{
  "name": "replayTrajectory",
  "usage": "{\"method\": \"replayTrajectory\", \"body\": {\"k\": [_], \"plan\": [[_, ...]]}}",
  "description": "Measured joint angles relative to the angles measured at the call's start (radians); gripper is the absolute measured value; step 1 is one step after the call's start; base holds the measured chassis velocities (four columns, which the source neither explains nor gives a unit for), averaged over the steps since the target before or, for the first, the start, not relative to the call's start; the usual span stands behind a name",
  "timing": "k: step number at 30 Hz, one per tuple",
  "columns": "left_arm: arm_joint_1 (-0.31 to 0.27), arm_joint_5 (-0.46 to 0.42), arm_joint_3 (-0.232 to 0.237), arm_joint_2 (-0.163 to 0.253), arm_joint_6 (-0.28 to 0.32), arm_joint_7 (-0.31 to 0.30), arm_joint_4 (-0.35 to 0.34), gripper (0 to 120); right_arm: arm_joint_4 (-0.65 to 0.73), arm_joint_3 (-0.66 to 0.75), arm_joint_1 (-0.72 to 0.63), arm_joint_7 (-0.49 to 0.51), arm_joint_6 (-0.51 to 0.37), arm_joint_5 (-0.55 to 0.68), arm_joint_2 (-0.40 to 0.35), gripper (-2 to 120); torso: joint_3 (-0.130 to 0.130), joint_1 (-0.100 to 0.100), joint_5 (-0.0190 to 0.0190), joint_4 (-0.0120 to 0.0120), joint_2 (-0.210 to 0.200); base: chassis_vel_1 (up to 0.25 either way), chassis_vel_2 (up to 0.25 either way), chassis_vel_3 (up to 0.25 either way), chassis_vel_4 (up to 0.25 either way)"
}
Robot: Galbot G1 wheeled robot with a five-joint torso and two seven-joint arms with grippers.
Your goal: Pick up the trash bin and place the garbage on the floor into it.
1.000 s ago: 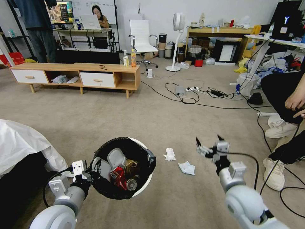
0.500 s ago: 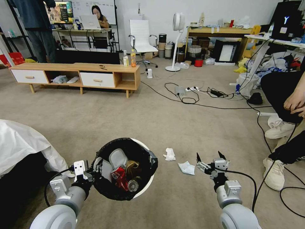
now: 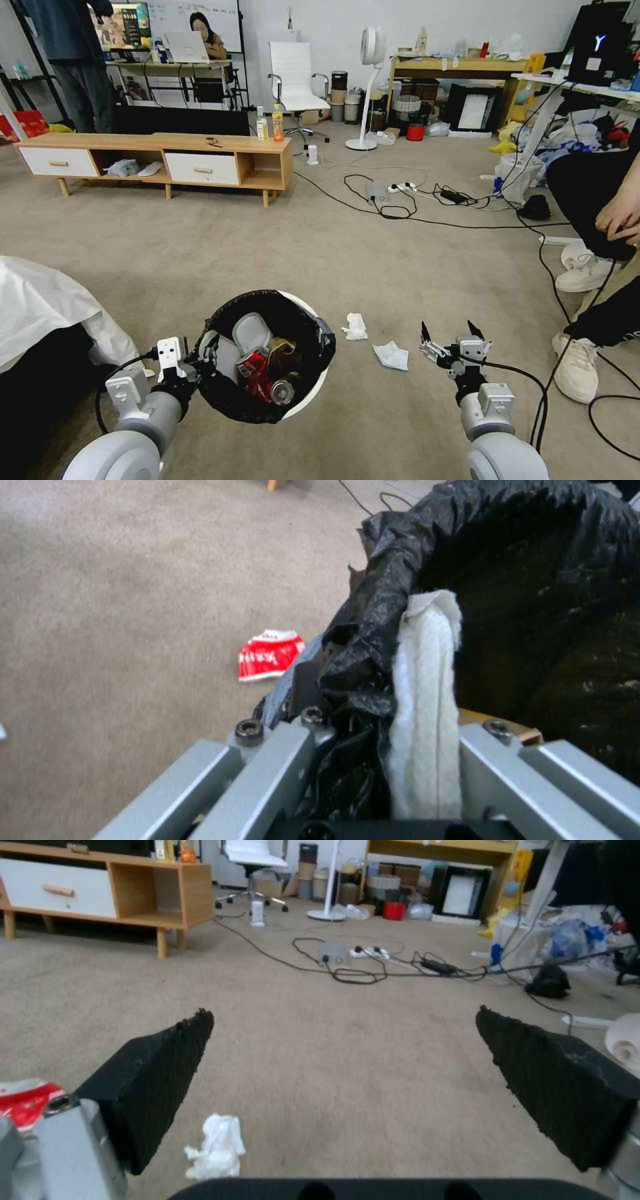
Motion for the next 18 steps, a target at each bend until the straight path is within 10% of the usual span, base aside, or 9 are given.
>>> {"method": "replayTrajectory", "body": {"k": [18], "plan": [[0.001, 0.006, -0.001, -0.011, -0.002, 0.0, 0.001, 6, -0.015, -0.004, 0.005, -0.004, 0.021, -0.01, -0.007, 100, 0.0, 0.0, 0.0001, 0.0003, 0.0, -0.22, 0.213, 0.223, -0.221]]}}
